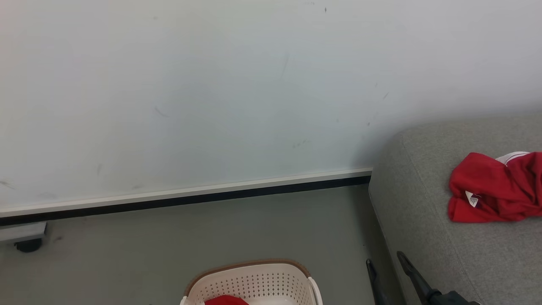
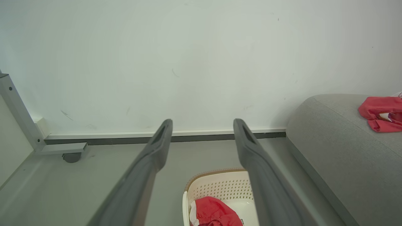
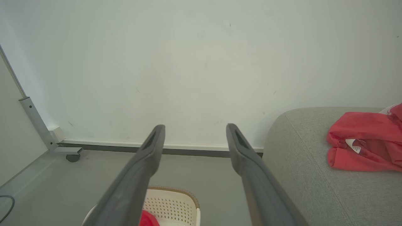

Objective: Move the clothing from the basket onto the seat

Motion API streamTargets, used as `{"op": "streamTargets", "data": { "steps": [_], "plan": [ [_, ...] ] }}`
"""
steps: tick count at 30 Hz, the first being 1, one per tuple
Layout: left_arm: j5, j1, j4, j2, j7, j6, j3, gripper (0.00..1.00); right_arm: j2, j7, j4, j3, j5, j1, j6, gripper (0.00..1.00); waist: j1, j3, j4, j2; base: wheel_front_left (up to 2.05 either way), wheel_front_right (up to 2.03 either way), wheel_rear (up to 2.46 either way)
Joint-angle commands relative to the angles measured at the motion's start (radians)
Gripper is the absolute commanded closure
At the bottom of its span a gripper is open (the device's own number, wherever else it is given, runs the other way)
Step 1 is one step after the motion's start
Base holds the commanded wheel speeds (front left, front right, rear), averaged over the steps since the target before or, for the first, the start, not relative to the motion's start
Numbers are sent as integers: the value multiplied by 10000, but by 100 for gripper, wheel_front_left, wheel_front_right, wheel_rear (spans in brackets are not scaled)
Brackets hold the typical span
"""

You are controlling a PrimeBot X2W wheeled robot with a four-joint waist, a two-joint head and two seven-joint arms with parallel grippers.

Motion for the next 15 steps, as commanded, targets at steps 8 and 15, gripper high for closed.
{"op": "streamTargets", "data": {
  "steps": [8,15],
  "plan": [
    [254,113,75,-138,-45,-175,82,0,63,-12,50,-82,44,37,-3,0,0,8,-9,0,0,0,0],
    [270,156,21,-218,-45,-213,35,0,54,-14,58,-72,33,4,-3,0,0,28,-22,0,0,0,0]
  ]
}}
